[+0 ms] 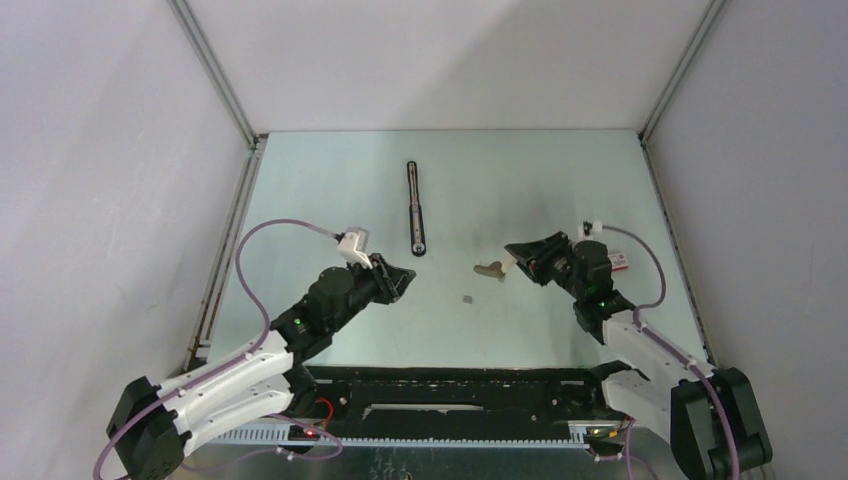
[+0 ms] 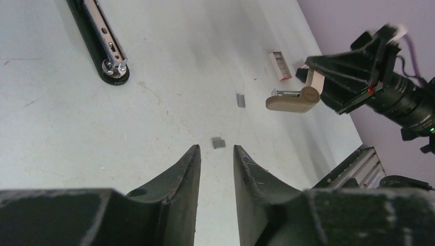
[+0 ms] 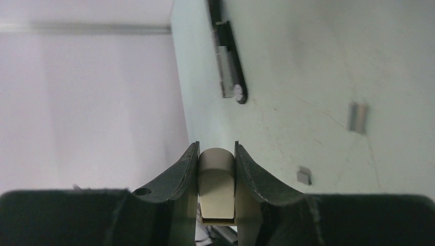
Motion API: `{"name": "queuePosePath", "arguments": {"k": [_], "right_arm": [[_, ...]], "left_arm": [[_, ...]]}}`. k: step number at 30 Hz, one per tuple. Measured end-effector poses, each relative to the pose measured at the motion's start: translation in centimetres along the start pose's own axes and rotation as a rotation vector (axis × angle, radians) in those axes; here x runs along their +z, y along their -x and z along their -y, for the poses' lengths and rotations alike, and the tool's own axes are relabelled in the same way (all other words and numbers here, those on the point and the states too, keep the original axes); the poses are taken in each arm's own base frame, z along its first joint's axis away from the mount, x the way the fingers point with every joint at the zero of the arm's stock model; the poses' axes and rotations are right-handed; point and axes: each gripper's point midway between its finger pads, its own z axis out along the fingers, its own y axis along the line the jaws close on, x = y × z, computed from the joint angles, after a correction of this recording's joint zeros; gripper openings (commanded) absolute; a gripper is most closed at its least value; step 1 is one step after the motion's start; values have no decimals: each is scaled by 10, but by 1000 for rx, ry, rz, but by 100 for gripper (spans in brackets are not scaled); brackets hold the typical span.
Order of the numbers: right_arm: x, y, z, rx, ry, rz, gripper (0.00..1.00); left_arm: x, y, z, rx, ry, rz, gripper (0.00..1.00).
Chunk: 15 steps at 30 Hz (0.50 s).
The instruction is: Unload the staples from the stapler
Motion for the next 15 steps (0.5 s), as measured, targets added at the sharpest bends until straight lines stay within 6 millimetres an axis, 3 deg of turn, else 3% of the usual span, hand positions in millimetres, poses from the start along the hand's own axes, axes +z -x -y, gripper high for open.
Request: {"name": "queuePosePath", "arguments": {"k": [5,9,15], "right_arm": [[-1,-14,-49,-348,177,-51,0],[-8,-44,-58,-659,282,-98,0],[-26,-77,-69,-1017,471,-175,0]], "left_arm": [[-3,0,7,25,-39,-8,54],[-5,-2,14,52,-84,-22,71],[-11,-3,32,98,-189,-42,78]]}}
